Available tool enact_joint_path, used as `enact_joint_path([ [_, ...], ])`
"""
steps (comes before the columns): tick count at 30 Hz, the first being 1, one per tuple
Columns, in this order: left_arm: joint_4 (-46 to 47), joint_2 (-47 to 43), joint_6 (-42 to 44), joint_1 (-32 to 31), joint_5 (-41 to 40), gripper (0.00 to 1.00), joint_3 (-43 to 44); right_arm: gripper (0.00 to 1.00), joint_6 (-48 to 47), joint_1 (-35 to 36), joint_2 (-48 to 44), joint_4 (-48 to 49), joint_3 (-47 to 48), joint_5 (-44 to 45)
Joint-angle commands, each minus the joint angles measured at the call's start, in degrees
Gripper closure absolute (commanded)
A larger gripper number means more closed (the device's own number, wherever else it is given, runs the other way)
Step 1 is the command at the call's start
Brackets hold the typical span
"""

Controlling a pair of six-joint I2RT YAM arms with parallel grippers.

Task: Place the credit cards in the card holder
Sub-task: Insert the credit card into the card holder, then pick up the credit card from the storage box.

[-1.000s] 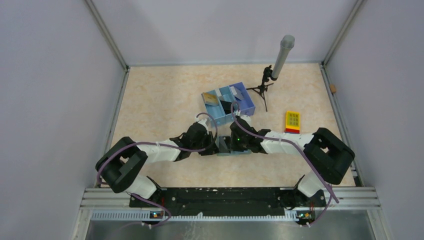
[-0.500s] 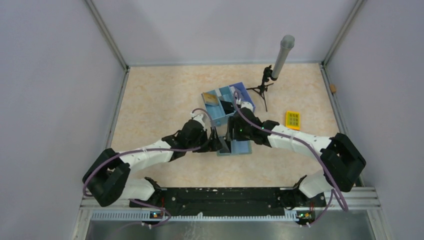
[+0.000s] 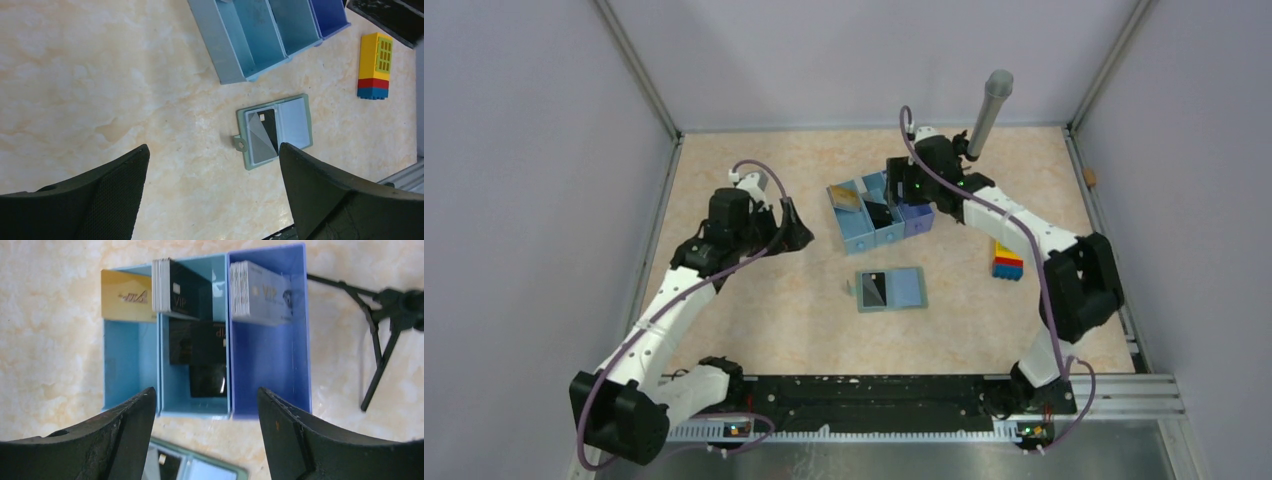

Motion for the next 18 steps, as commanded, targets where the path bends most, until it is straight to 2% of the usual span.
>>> enact_joint_path([
  [1,-5.62,-3.1,6.3,2.44,0.46,0.01,3.23,0.28,-6.71,-2.31,7.99,0.17,8.43,-4.96],
  [9,-8.89,-4.23,12.2,3.34,-5.33,0.01,5.62,0.28,-10.65,-4.18,20.86,-1.22,20.45,-4.24],
  [18,-6.92,-3.39,11.93,4.04,-1.51,0.01,3.43,0.29,-12.8,-4.88,29.25,-4.41,27.91,-3.69],
])
